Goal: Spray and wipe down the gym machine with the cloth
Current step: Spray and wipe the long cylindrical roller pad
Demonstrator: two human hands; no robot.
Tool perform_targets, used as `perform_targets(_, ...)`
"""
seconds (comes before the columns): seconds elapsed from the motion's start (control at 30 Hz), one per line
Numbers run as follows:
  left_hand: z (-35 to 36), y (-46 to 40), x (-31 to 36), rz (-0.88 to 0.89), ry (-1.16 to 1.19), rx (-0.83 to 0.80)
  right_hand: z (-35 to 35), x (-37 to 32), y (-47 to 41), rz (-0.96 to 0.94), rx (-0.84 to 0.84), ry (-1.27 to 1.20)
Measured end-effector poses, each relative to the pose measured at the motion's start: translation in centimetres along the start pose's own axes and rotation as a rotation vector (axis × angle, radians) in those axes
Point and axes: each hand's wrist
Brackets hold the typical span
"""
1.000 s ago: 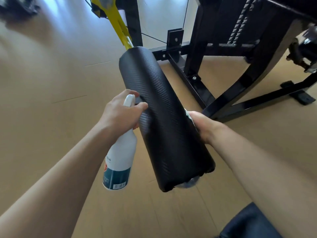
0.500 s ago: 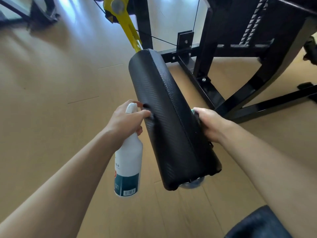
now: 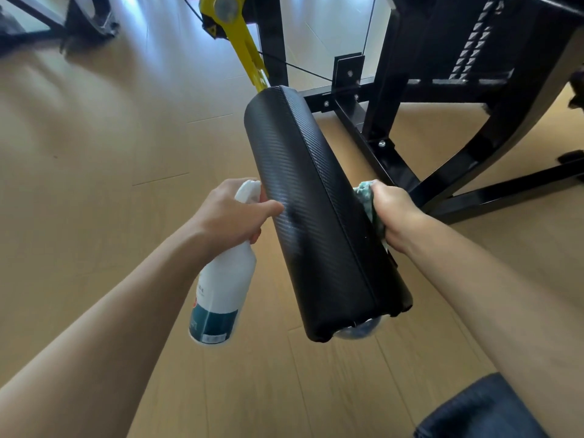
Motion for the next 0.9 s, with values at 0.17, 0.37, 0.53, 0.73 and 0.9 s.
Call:
perform_targets(0.17, -0.5, 1.7, -0.3, 0.137, -0.150, -0.291, -0.6, 0.1, 0.4, -0.002, -0.026, -0.012)
perform_targets(0.37, 0.1, 3.7, -1.2, 0.165, -0.035, -0.325, -1.0, 0.1, 0.7, 0.005, 0.039, 0.010)
perform_targets(0.53, 0.9, 5.2, -0.5, 0.037, 0.027, -0.308, -1.0, 0.0, 1.3, 0.001, 0.045, 0.033)
perform_targets(0.73, 0.5, 5.0, -0.8, -0.030, -0.049, -0.241, -1.4, -0.1, 1.3, -0.008, 0.083, 0.029)
perform_targets(0.9, -0.4, 4.8, -0.7, -0.096, -0.064, -0.342, -2.2, -0.2, 1.1, 0.003, 0.084, -0.027)
Point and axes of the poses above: each hand's wrist, its own y-axis away from the middle knuckle, its own z-axis out of the palm, x = y × z, and after that the axes turned 12 degrees about x, right-handed
